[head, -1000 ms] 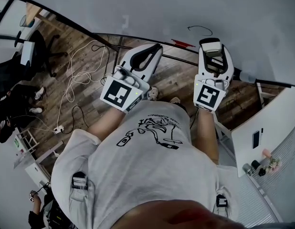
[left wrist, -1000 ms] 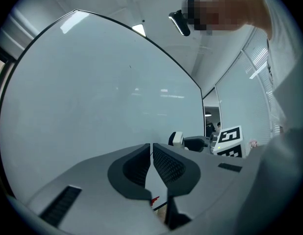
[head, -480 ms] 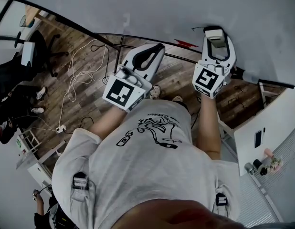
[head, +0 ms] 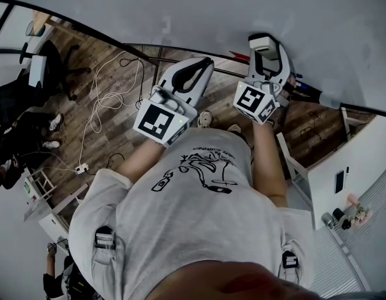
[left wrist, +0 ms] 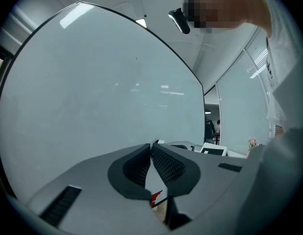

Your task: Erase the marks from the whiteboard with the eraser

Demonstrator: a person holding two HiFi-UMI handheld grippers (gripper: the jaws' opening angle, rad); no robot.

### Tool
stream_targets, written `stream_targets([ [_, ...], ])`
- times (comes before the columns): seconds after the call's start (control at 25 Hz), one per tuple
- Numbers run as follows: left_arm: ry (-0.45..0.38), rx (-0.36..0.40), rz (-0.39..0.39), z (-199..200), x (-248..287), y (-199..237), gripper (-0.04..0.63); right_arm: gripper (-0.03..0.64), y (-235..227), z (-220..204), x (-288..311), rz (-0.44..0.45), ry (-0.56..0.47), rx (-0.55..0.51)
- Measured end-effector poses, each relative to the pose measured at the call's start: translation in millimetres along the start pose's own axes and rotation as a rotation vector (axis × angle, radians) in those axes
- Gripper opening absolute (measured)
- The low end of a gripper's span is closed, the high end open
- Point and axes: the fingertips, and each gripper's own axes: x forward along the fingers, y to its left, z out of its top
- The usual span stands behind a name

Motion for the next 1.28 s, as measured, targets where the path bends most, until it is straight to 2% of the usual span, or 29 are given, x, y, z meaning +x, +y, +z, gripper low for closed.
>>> stream_targets([
  [0.28, 0.012, -0.001, 0.020, -3, -7, 6, 0.032, 0.267, 52, -3, 9, 0.089, 0.007, -0.111],
  [0.44, -0.006, 0.007, 0.022, 0, -8, 7, 0.032, 0.264, 54, -3, 9, 0.123, 0.014, -0.106],
  [0.56, -0.017, 0.011, 0.017, 1, -9, 7, 0.032, 0.264, 32, 1, 5, 0.091, 0.003, -0.066],
  [0.8, -0.020, 0.008, 0.001, 0, -7, 1, 0.032, 0.264, -48, 5, -12, -0.042, -0.002, 0.038],
  [0.92, -0.017, 0.009, -0.004, -1, -5, 0, 0.032, 0.264, -63, 2, -14, -0.068, 0.003, 0.072],
  [1.08, -0.007, 0.006, -0.008, -2, -8, 1, 0.032, 0.264, -50, 7, -11, -0.071, 0.001, 0.061],
  [1.28, -0.006, 0.010, 0.001, -3, -13, 8, 0.032, 0.265, 7, 11, 2, 0.006, -0.004, -0.060],
])
